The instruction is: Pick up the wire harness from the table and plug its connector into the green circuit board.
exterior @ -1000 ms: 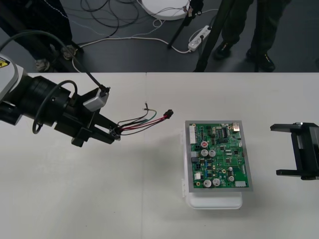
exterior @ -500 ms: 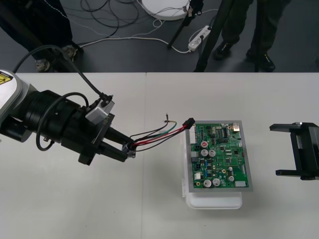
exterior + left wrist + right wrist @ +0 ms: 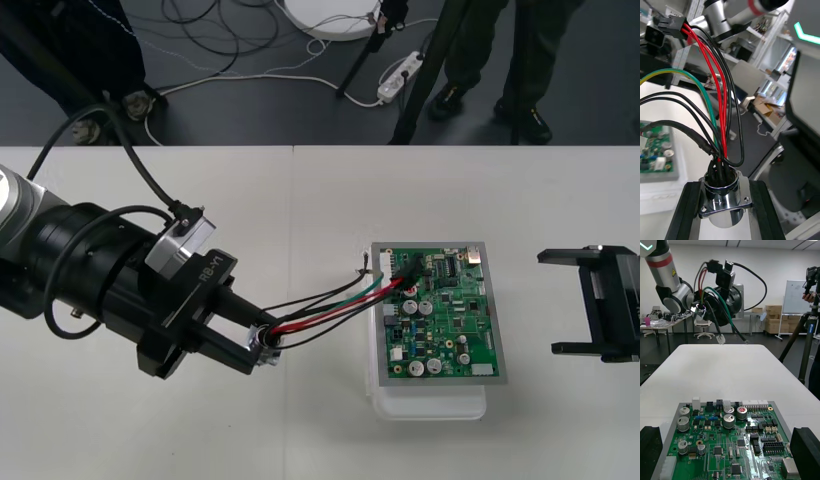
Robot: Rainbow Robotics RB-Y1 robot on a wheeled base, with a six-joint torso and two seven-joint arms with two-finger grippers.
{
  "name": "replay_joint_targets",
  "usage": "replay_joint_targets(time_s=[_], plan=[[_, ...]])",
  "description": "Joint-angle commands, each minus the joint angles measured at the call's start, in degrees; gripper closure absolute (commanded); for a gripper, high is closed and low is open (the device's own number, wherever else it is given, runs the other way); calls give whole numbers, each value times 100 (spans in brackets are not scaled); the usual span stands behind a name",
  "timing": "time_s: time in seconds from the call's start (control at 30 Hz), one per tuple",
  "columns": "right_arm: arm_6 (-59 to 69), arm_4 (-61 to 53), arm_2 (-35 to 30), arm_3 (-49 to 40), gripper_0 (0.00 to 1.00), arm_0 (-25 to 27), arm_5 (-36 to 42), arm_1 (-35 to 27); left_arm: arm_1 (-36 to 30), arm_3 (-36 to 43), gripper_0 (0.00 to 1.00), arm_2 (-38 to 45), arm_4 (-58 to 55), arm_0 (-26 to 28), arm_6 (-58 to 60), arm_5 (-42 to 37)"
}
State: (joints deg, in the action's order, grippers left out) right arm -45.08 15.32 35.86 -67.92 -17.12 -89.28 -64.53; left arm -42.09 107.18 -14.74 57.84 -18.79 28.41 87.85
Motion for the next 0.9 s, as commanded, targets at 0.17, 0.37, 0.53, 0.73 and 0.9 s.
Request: replay_joint_targets(time_s=[0.17,0.37,0.53,0.73,0.9], plan=[[306,-161,27,-344,0,-143,-63,-33,-766,795,100,-205,-713,156,1510,215],[667,-337,35,-538,0,-143,-63,-174,-1117,795,100,-671,-977,-195,1606,215],[1133,-460,-35,-757,0,-143,-72,-253,-1153,751,100,-935,-1091,-538,1738,215],[1493,-566,-176,-1109,0,-143,-72,-253,-994,743,100,-1093,-1170,-670,1817,215],[1572,-601,-176,-1329,0,-169,-72,-86,-731,716,100,-1093,-1161,-670,1888,215]])
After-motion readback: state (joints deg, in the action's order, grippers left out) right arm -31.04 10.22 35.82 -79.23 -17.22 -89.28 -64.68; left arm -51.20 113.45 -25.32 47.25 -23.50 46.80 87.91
